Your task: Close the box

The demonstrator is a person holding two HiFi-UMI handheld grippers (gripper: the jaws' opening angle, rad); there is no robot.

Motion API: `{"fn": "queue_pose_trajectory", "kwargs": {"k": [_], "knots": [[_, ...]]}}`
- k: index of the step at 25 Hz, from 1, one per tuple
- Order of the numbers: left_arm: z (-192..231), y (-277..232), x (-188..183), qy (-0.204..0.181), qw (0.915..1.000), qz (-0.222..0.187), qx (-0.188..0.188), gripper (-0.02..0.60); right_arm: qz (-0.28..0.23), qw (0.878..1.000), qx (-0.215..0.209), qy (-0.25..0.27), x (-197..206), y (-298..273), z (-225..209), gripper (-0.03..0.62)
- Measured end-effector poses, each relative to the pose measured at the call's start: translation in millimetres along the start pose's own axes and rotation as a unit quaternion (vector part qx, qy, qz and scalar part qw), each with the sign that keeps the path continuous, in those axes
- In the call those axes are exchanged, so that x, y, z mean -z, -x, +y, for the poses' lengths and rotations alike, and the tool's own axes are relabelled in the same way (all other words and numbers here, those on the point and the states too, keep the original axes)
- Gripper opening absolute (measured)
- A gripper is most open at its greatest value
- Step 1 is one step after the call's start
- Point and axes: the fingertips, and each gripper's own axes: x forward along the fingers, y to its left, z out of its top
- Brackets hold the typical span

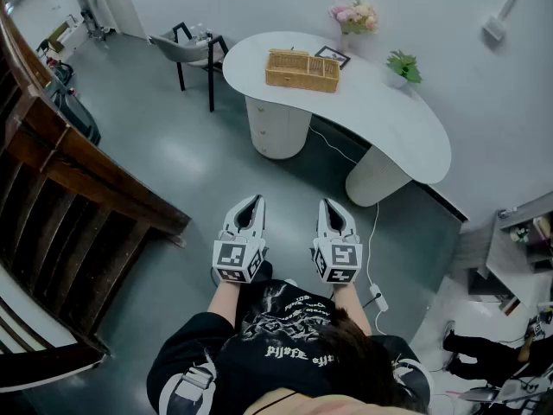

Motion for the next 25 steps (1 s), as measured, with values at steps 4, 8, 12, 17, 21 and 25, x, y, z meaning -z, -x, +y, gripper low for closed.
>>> {"fn": "queue_pose_trajectory", "kwargs": {"k": [4, 8, 12, 17, 21, 25], "knots": [[6.3, -7.2, 2.1, 0.000, 1.0000, 0.004, 0.000, 0.025, 0.003, 1.000, 0.004, -0.001, 1.0, -9.6, -3.6, 0.023], [17.2, -17.1, -0.9, 0.002, 1.0000, 0.004, 0.001, 0.025, 0.002, 1.000, 0.009, -0.013, -1.3, -21.5, -4.8, 0.023], [31.3, -29.7, -5.2, 0.005, 1.0000, 0.001, 0.004, 0.025, -0.006, 0.999, 0.018, -0.039, -4.9, -35.2, -8.1, 0.024], [50.8, -51.4, -6.3, 0.010, 0.9999, 0.002, 0.014, 0.025, -0.006, 0.998, 0.039, -0.048, -8.1, -58.9, -14.9, 0.023], [70.2, -78.4, -14.3, -0.001, 0.9995, -0.003, 0.032, 0.025, -0.018, 0.998, 0.037, -0.051, -18.8, -89.9, -16.6, 0.023], [94.5, -110.3, -31.9, -0.015, 0.9987, -0.012, 0.046, 0.025, -0.029, 0.997, 0.048, -0.046, -36.9, -125.8, -19.1, 0.023]]}}
